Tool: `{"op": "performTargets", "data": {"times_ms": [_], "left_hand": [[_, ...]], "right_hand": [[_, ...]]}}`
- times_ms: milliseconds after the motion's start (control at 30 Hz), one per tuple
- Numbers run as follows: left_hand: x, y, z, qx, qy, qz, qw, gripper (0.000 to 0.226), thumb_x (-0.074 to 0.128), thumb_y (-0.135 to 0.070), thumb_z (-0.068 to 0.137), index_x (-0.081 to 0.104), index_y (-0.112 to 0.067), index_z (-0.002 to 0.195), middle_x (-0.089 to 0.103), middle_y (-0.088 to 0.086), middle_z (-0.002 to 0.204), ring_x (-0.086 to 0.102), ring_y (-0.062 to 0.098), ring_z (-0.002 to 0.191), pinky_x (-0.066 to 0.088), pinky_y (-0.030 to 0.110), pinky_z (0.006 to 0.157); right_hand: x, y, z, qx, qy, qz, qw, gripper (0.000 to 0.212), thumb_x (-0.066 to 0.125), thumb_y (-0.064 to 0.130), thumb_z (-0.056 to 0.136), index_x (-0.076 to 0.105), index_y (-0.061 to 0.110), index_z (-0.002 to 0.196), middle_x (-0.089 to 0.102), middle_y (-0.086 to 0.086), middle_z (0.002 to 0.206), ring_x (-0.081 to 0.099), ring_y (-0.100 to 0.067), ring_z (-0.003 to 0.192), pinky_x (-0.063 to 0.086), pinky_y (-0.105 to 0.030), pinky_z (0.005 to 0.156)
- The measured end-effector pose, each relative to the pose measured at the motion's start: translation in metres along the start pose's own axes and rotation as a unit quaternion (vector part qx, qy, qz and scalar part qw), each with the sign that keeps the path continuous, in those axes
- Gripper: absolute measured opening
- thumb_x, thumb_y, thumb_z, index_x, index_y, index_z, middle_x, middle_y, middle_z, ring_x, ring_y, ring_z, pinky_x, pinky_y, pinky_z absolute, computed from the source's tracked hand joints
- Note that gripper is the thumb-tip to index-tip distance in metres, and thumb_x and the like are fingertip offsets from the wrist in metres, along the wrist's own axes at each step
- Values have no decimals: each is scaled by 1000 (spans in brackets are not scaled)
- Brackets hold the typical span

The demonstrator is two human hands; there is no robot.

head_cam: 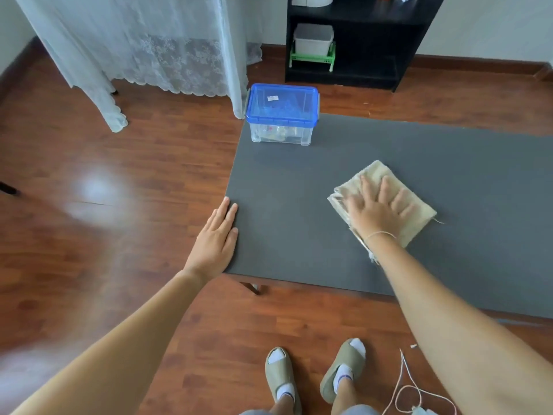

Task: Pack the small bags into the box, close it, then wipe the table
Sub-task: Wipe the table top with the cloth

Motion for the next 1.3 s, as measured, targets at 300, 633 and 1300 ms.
{"op": "performTargets", "data": {"times_ms": [300, 633, 1300], "left_hand": [[-8, 15, -31, 13, 40, 156, 987, 59, 16, -42, 90, 11, -25, 146, 1, -4, 158, 0, 20, 146, 6, 42, 119], [55, -87, 23, 127, 88, 241, 958, 57, 15, -38, 92, 14, -19, 146, 8, 3, 159, 3, 27, 146, 2, 45, 118], [134, -208, 80, 152, 80, 175, 970, 49, 27, -25, 97, 20, -17, 145, 12, 4, 158, 4, 27, 146, 1, 43, 119]], "right_hand": [[23, -4, -96, -339, -27, -75, 937, 46, 35, 43, 84, 48, 38, 128, 45, 3, 145, 40, -33, 134, 30, -57, 107], [25, -14, -98, -335, 14, -59, 940, 47, 33, 52, 87, 40, 40, 132, 30, 7, 153, 22, -32, 142, 14, -56, 113], [-71, -307, -33, -274, -15, -180, 945, 59, 13, 64, 86, 30, 42, 139, 32, 6, 152, 30, -31, 139, 16, -46, 109]]}}
Point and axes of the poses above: each hand's wrist, its own z-axis towards the middle knuckle, its own x-axis out of the palm, y = z × x, the point moved 3 cm from there along z, towards the middle knuckle
